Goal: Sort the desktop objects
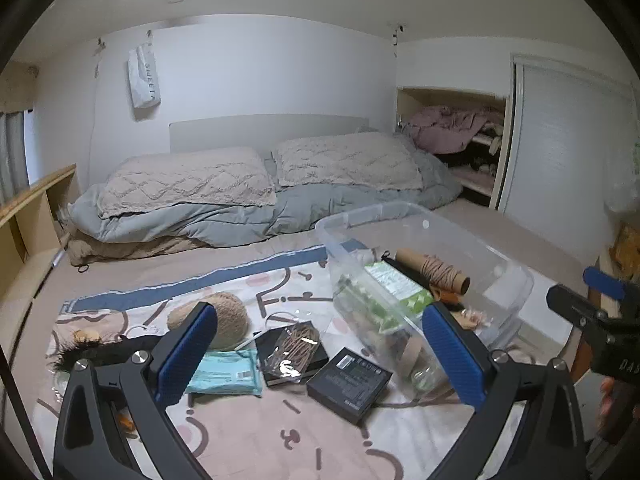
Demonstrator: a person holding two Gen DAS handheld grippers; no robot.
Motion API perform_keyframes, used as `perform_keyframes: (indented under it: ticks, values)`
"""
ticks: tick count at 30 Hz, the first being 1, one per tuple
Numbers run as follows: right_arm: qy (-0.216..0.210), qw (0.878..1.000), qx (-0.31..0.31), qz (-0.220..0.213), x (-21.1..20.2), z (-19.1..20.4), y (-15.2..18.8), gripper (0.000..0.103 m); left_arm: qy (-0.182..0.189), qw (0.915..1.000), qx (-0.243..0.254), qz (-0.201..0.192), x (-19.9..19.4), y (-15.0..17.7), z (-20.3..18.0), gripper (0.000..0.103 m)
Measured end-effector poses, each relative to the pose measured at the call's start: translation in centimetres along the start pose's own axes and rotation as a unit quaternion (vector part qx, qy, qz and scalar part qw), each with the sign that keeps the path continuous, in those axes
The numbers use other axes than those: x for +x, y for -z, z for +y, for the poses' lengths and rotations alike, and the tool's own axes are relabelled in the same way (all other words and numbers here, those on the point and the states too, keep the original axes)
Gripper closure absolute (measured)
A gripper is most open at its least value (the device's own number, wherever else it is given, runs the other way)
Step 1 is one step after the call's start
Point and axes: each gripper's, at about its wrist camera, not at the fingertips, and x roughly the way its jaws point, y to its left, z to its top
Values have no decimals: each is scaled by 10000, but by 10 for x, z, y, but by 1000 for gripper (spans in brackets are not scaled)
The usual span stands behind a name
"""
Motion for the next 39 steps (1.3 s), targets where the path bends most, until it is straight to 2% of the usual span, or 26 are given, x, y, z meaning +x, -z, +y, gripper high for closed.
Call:
perform_keyframes:
  ticks: [5, 10, 24, 39]
  values:
    - [35, 10000, 21, 41, -2, -1, 5, 0, 70, 9999, 21, 155, 0, 6, -1, 0]
    - [99, 9999, -15, 56, -6, 0, 10, 0, 55, 9999, 54, 109, -3, 9, 0, 0]
    - [253, 9994, -150, 173, -6, 4, 15, 0, 115, 9995, 100, 288, -1, 15, -4, 0]
    - [239, 9994, -149, 210, -8, 4, 17, 0, 144, 9993, 48, 336, 1, 16, -3, 0]
